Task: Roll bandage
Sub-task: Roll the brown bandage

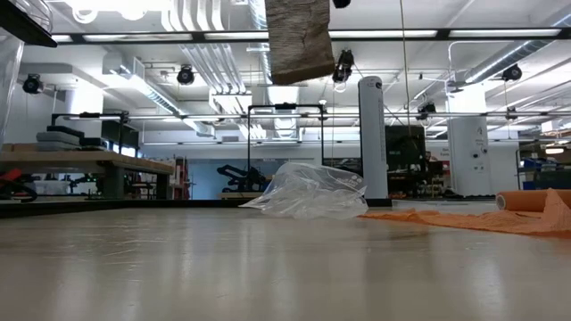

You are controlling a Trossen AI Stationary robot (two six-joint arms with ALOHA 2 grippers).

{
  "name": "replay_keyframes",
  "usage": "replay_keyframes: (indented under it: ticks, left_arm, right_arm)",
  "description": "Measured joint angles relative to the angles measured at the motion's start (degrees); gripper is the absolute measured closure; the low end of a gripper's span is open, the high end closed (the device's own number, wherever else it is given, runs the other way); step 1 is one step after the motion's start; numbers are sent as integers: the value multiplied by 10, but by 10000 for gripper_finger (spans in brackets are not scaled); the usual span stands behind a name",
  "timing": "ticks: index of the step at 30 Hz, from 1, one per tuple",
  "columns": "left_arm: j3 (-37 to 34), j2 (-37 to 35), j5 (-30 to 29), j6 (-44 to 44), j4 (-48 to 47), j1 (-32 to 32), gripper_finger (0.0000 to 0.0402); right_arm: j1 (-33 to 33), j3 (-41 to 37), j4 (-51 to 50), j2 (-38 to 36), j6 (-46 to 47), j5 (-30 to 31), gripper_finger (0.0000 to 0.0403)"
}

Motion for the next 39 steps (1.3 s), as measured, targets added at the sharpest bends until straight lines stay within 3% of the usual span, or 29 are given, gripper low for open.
replay_keyframes:
  ticks: [4,8,14,20,30,39]
  left_arm:
    - [0,1,-6,50,-3,0,310]
    - [0,1,-10,88,-2,0,293]
    - [0,1,-22,97,11,0,307]
    - [0,0,-22,52,23,0,318]
    - [0,-3,-1,12,61,1,319]
    - [0,-3,5,27,57,1,316]
  right_arm:
    - [0,0,0,0,85,1,194]
    - [0,0,0,0,99,0,178]
    - [0,0,1,0,90,0,175]
    - [0,0,3,0,39,0,182]
    - [1,0,9,0,40,8,173]
    - [-2,-1,21,0,62,9,178]
